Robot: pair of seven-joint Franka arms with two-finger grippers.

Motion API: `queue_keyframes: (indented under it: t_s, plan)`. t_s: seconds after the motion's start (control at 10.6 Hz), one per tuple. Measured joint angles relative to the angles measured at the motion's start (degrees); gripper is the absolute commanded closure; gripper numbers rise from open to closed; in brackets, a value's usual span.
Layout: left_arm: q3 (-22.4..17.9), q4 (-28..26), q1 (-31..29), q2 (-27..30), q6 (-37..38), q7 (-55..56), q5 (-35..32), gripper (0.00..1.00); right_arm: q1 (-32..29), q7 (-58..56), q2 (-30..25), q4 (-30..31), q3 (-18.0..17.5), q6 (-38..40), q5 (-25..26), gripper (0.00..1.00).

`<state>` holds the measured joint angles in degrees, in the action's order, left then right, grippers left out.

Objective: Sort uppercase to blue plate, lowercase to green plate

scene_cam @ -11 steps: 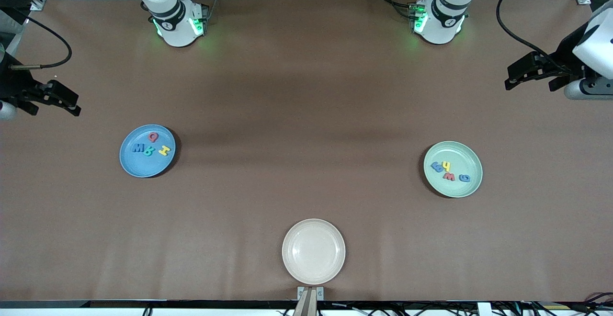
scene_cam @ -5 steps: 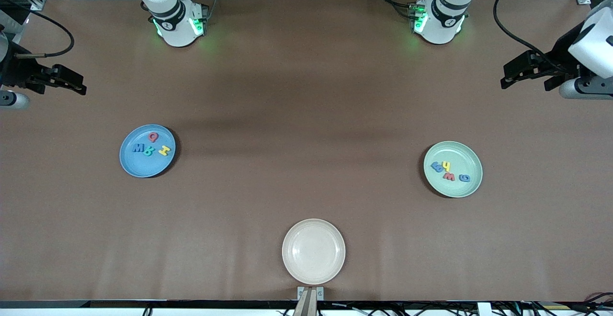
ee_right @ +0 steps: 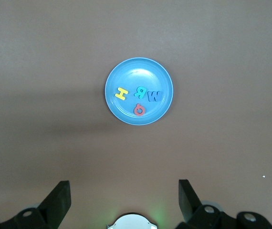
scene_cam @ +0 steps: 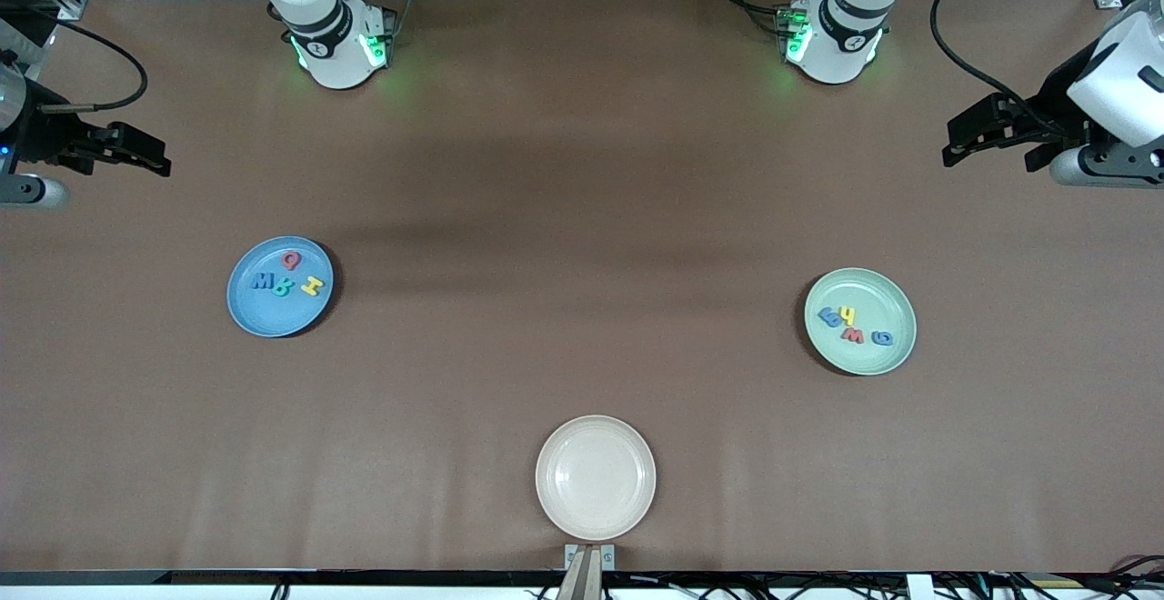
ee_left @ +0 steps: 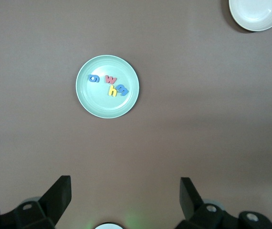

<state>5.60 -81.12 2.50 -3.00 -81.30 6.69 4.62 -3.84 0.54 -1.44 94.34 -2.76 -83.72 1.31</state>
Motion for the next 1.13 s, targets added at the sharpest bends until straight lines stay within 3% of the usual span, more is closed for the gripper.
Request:
queue_keyframes:
  t_s: [1.13]
  plan:
    - [-1.17, -0.02, -0.97, -0.27, 0.09, 4.42, -1.28, 0.00, 0.00, -0.02, -0.37, -0.87, -0.72, 0.98, -0.03, 0.00]
